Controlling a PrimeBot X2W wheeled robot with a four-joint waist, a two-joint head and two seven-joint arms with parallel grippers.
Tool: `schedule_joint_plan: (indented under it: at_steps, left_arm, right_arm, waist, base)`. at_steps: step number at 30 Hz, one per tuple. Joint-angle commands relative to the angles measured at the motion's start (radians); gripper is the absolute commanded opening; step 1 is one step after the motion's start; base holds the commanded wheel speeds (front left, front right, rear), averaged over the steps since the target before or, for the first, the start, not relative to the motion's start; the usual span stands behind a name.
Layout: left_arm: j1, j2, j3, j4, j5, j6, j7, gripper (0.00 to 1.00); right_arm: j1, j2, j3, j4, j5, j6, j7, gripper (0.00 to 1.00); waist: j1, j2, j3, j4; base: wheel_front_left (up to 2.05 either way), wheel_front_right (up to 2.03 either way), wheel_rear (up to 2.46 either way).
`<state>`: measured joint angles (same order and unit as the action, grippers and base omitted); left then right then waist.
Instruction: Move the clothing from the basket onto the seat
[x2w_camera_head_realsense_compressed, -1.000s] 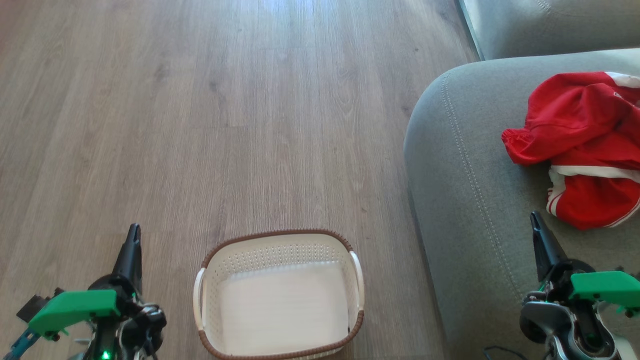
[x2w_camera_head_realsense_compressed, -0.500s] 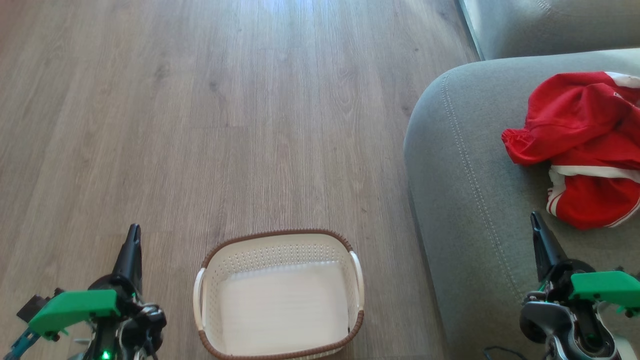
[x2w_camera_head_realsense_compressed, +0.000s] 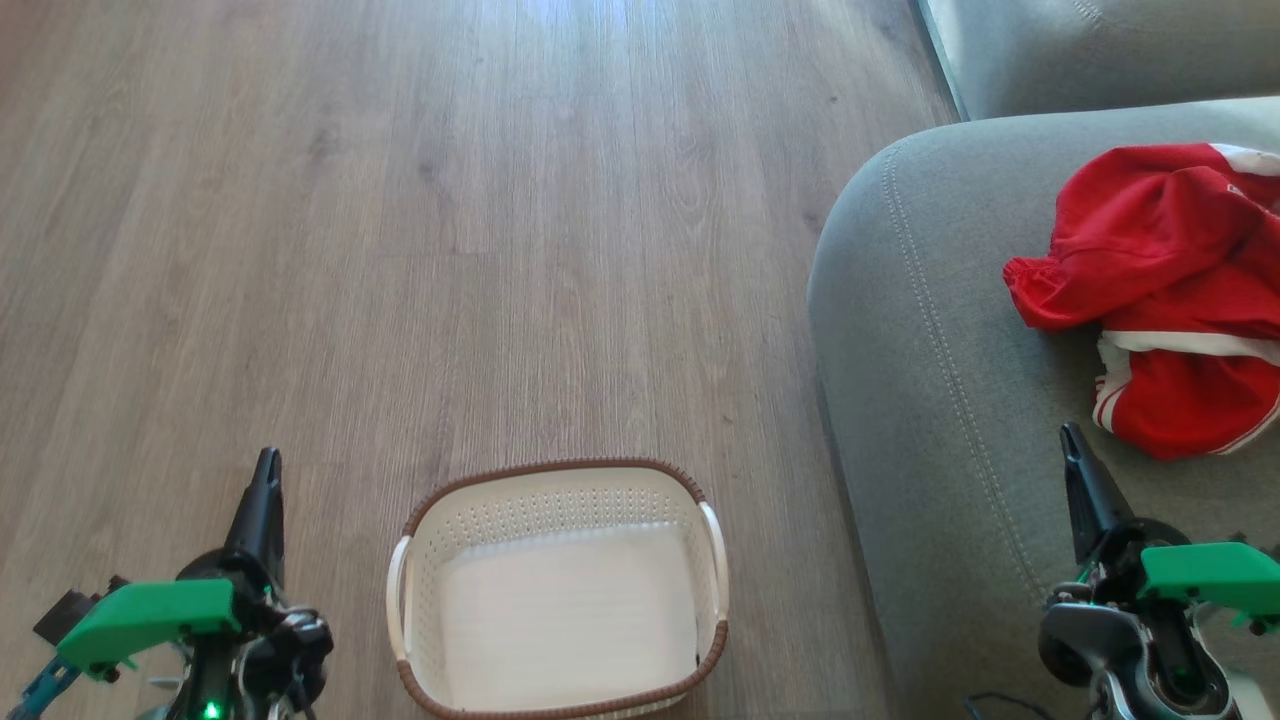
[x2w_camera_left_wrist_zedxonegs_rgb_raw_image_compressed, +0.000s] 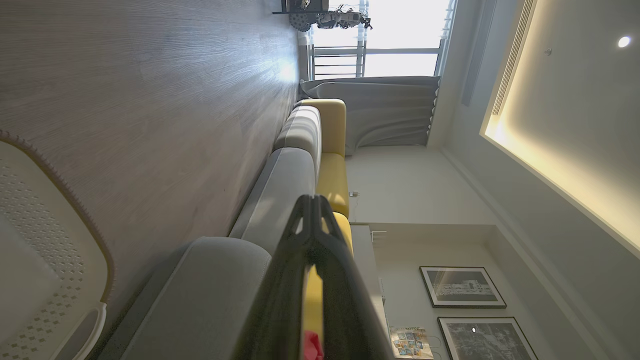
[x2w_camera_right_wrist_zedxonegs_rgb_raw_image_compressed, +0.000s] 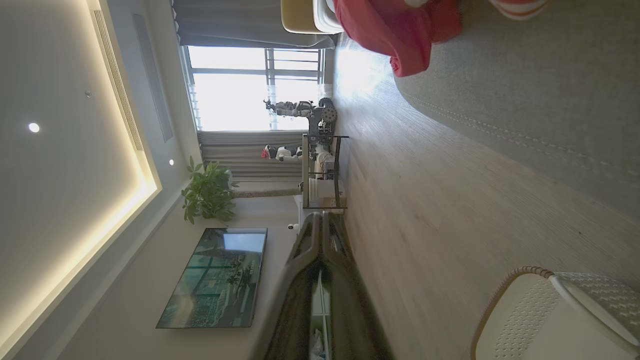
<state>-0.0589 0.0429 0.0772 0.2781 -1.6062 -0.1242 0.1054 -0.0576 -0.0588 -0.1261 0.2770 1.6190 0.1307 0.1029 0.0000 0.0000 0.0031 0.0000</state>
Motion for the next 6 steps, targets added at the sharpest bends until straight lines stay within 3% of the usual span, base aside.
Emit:
schedule_joint_plan:
  at_steps: [1, 6]
  left_arm:
    - [-0.049, 0.007, 0.037, -0.033, -0.002, -0.007, 0.008, 0.0]
    - [-0.049, 0.007, 0.037, -0.033, -0.002, -0.007, 0.008, 0.0]
  right_arm:
    - [-0.05, 0.005, 0.016, -0.032, -0.007, 0.0, 0.007, 0.0]
    - [-0.05, 0.006, 0.016, -0.032, -0.008, 0.0, 0.008, 0.0]
  waist:
    - [0.0, 0.0, 0.0, 0.0]
    - [0.0, 0.0, 0.0, 0.0]
  base:
    - [0.0, 0.0, 0.0]
    - [0.0, 0.0, 0.0]
